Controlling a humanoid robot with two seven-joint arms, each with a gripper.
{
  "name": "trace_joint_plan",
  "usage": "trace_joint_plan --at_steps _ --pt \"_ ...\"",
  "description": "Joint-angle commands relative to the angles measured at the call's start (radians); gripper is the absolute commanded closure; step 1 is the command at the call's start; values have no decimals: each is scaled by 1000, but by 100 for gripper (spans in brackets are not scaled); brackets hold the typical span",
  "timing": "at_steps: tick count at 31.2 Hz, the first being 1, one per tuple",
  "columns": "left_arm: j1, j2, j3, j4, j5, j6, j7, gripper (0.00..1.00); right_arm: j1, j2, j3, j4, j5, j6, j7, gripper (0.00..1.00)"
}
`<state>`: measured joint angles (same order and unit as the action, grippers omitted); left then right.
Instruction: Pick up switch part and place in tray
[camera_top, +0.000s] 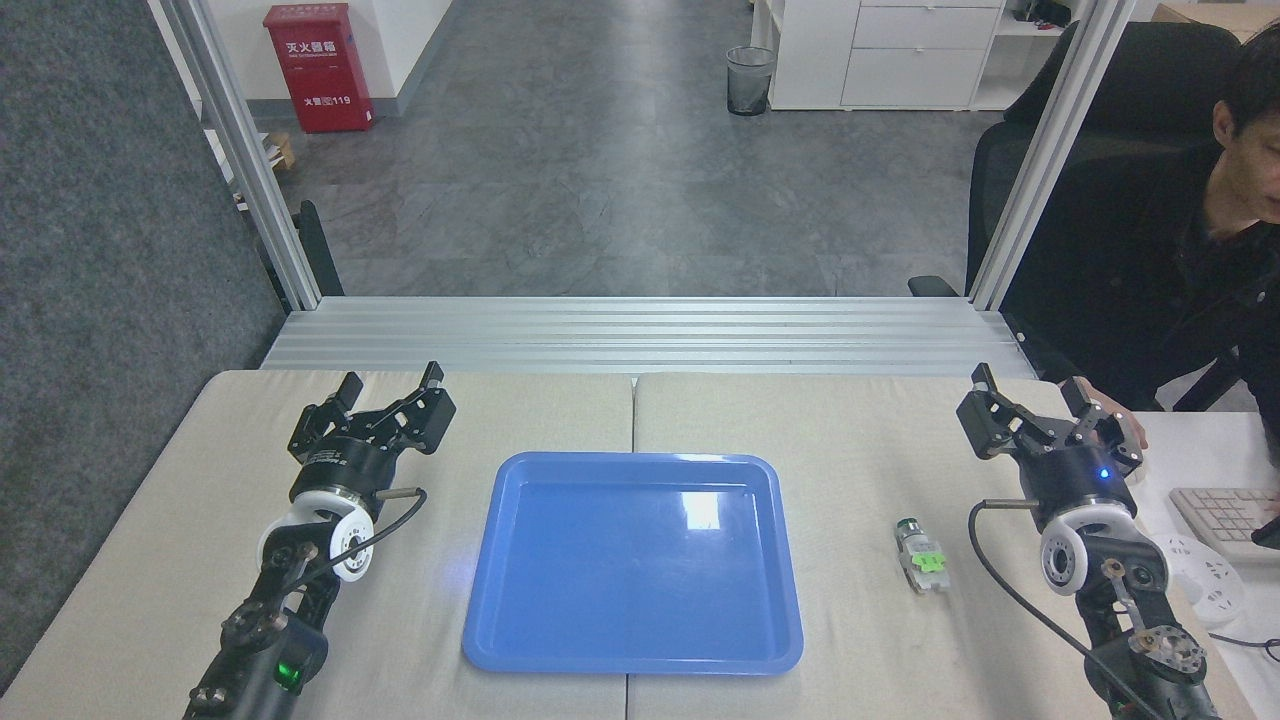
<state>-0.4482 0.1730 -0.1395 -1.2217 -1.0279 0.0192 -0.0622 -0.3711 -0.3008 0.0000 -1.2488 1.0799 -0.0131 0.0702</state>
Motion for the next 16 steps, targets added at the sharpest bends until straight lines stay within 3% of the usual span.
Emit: trace_joint_plan --at_steps 1,16 --pt "0 0 1 1 0 -1 -1 0 21 5 -34 0 -3 1 -3 3" --pt "0 0 1 1 0 -1 -1 0 21 12 -26 2 -8 -1 -1 3"
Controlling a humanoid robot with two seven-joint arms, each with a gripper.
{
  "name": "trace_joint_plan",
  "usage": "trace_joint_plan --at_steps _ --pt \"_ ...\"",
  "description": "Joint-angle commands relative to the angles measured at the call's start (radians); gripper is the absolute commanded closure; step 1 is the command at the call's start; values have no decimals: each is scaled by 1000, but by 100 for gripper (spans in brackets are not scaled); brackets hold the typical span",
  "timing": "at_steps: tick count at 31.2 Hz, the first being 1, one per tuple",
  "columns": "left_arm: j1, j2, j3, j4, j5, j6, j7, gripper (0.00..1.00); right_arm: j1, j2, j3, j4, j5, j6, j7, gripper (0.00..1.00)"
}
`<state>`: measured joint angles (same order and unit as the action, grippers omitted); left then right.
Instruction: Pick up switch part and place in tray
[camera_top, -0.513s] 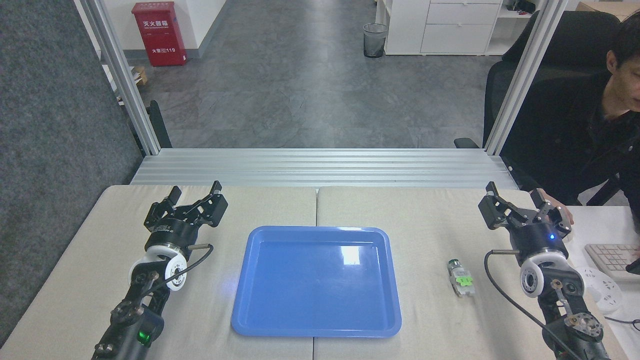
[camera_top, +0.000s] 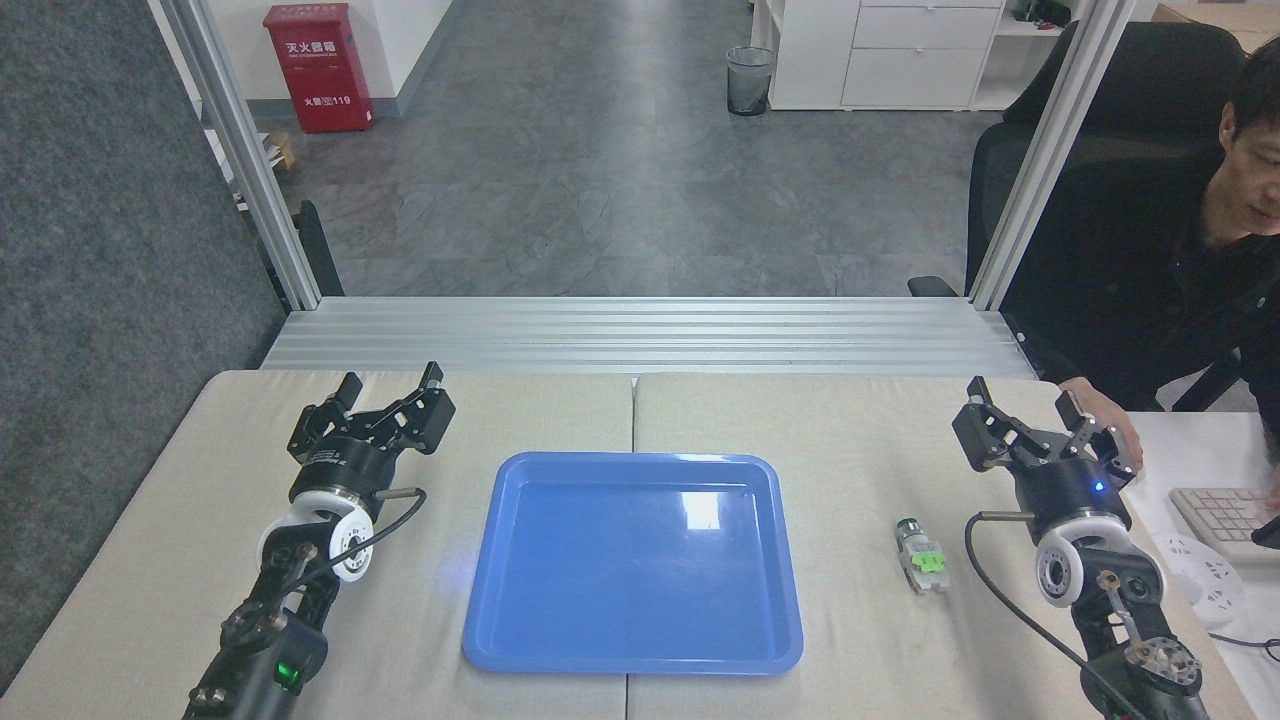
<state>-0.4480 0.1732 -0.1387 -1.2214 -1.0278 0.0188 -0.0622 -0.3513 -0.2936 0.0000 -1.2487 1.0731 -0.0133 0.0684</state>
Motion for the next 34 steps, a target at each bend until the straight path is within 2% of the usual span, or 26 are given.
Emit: trace_joint_plan --at_steps 1,28,34 --pt "0 0 1 0 0 0 -1 0 2 5 -25 2 -1 -1 1 3" --pt "0 0 1 0 0 0 -1 0 -5 5 55 6 4 6 1 3" --pt "0 0 1 0 0 0 -1 0 -8 25 54 6 4 6 1 3"
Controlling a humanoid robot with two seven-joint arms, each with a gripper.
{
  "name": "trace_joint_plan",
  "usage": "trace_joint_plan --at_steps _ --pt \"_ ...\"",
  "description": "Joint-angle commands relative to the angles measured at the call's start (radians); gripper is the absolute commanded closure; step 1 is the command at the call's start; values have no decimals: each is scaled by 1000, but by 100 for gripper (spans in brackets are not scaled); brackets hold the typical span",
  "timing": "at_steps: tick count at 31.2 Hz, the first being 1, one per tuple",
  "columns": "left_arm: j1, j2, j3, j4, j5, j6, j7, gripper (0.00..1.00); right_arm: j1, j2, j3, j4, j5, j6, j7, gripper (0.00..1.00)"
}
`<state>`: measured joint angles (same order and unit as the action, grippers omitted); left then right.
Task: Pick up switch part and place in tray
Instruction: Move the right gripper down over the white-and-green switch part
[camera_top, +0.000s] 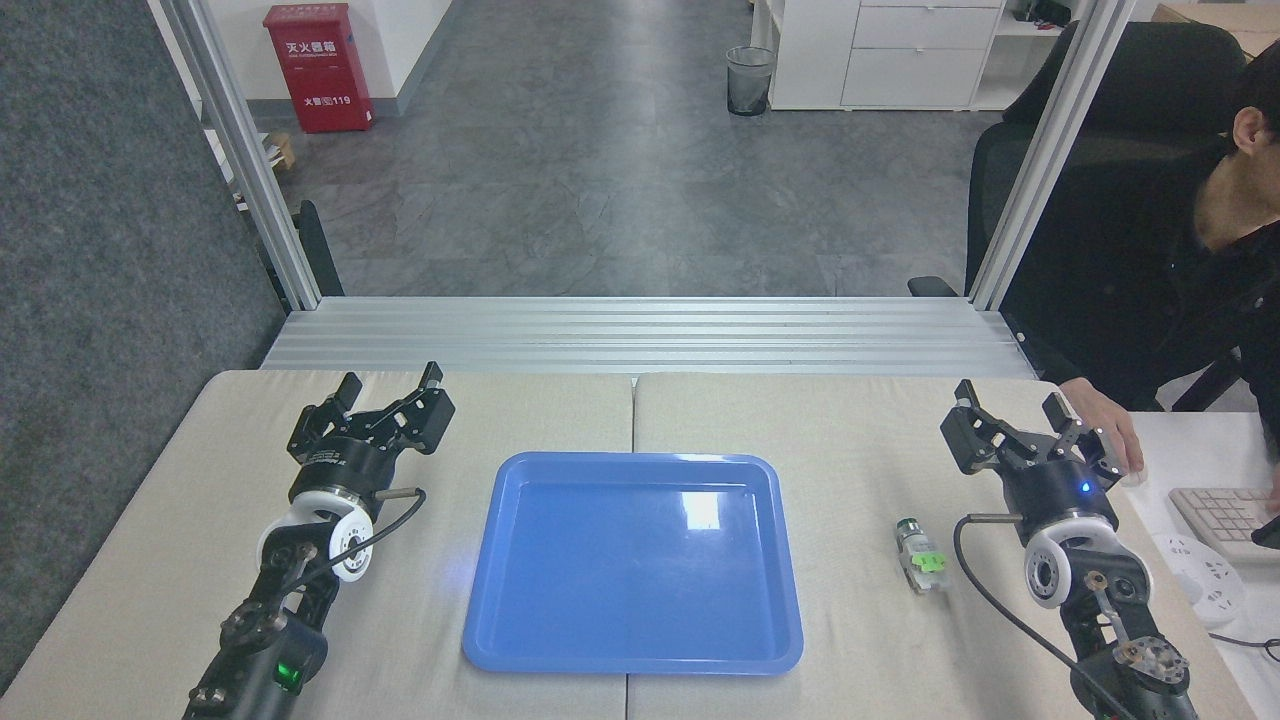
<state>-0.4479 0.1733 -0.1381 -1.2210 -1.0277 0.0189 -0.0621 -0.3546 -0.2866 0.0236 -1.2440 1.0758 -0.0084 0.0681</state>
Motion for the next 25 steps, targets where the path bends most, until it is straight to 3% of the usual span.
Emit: trace_joint_plan --at_steps 1,12,25 --pt "0 0 0 0 0 0 -1 0 -4 18 30 1 1 1 1 3" --pt "0 0 0 0 0 0 -1 0 61 64 32 9 1 1 7 3" --pt "0 0 0 0 0 0 -1 0 141 80 82 43 4 1 58 3"
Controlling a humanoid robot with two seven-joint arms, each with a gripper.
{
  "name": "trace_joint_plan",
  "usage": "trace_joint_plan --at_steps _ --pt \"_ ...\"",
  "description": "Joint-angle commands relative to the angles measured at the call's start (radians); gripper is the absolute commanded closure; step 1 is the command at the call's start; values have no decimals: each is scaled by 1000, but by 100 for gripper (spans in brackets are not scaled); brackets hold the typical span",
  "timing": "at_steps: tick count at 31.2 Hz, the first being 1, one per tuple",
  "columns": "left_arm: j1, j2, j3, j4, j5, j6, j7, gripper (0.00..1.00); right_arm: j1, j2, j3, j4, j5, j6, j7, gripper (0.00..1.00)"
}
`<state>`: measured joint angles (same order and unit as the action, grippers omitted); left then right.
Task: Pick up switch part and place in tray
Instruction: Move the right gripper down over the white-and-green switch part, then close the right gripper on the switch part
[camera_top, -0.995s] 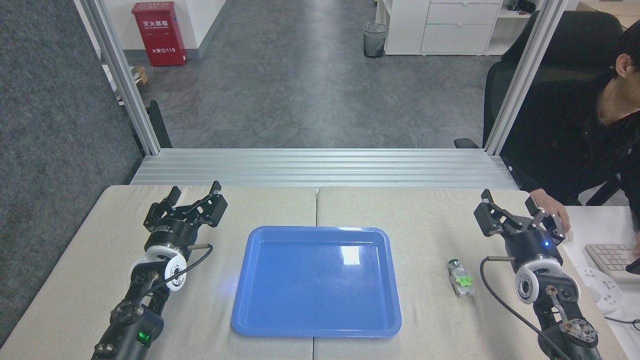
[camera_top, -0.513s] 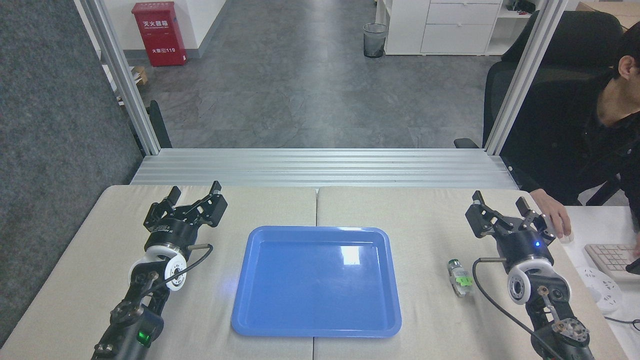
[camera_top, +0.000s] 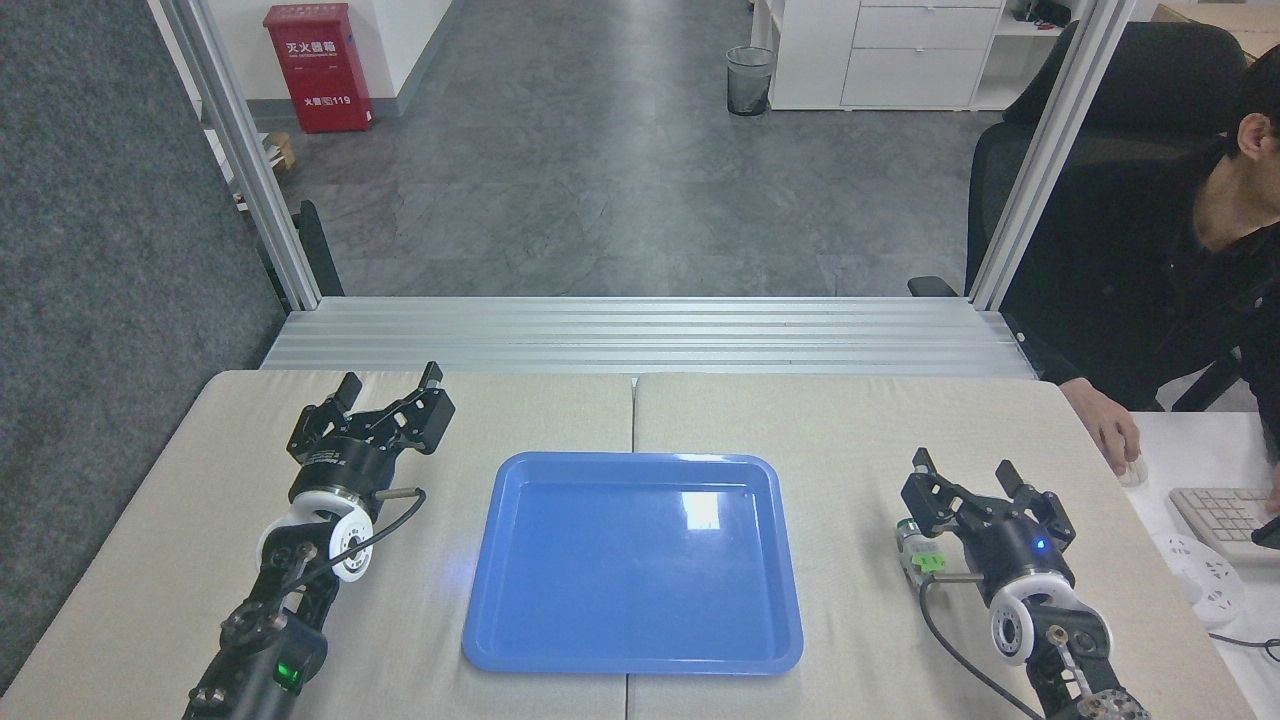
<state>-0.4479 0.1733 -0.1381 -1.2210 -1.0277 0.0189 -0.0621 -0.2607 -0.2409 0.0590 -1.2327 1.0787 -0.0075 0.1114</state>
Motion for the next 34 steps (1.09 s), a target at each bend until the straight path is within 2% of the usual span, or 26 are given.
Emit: trace_joint_plan --at_steps 1,6,12,22,29,34 --pt "0 0 0 0 0 0 -1 0 49 34 54 32 1 -2 16 3" --pt "0 0 0 0 0 0 -1 0 63 18 117 36 9 1 17 3" --pt "0 0 0 0 0 0 -1 0 66 17 119 64 12 3 17 3" --pt "0 0 0 0 0 0 -1 0 63 15 119 127 12 3 17 10" --pt "0 0 0 0 0 0 -1 0 66 14 139 133 15 6 17 14" --pt "0 0 0 0 0 0 -1 0 63 12 139 133 21 4 17 26"
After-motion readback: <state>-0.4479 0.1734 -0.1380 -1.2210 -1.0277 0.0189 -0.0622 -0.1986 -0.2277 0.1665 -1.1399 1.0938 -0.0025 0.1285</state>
